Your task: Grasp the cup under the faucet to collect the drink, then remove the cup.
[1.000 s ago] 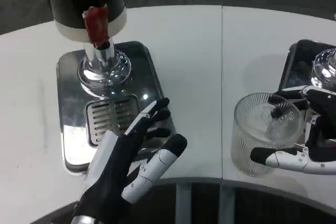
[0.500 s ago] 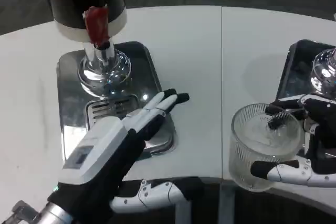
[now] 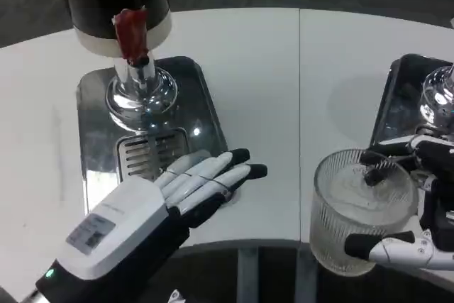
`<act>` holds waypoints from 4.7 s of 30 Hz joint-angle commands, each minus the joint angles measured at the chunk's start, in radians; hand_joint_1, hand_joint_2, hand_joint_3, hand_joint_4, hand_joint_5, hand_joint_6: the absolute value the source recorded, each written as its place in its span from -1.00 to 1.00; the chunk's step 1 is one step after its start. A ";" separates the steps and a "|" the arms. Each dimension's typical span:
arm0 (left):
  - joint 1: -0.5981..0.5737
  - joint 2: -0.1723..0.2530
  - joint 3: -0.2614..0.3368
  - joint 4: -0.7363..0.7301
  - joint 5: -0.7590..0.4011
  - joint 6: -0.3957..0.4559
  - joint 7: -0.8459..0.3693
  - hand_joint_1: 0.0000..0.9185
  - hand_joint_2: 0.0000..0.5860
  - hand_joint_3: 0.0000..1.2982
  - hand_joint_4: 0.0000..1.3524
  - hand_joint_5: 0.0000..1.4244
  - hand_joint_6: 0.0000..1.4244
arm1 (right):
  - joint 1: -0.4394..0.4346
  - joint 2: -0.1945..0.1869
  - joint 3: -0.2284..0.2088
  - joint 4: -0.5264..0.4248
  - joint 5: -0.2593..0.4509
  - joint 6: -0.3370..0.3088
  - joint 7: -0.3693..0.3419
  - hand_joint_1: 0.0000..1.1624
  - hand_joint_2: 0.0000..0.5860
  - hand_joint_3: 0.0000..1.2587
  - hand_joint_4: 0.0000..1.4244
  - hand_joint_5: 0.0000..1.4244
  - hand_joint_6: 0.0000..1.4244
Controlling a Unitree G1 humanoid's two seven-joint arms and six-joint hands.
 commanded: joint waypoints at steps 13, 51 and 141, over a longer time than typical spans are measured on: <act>0.024 -0.014 0.004 -0.016 0.001 -0.006 -0.033 -1.00 -0.88 -0.81 -1.00 -0.93 -1.00 | 0.037 -0.012 -0.019 -0.086 0.009 0.011 0.022 0.36 -0.57 0.39 0.42 0.75 0.88; 0.041 -0.059 0.005 -0.062 0.009 0.061 -0.053 -1.00 -0.87 -0.81 -1.00 -0.93 -1.00 | -0.045 0.006 0.030 0.015 -0.033 -0.019 -0.014 0.36 -0.57 0.39 0.42 0.75 0.88; 0.038 -0.076 0.007 -0.067 0.011 0.080 -0.051 -1.00 -0.88 -0.81 -1.00 -0.93 -1.00 | -0.802 0.060 0.271 1.322 -0.209 -0.502 -0.438 0.36 -0.57 0.39 0.42 0.75 0.88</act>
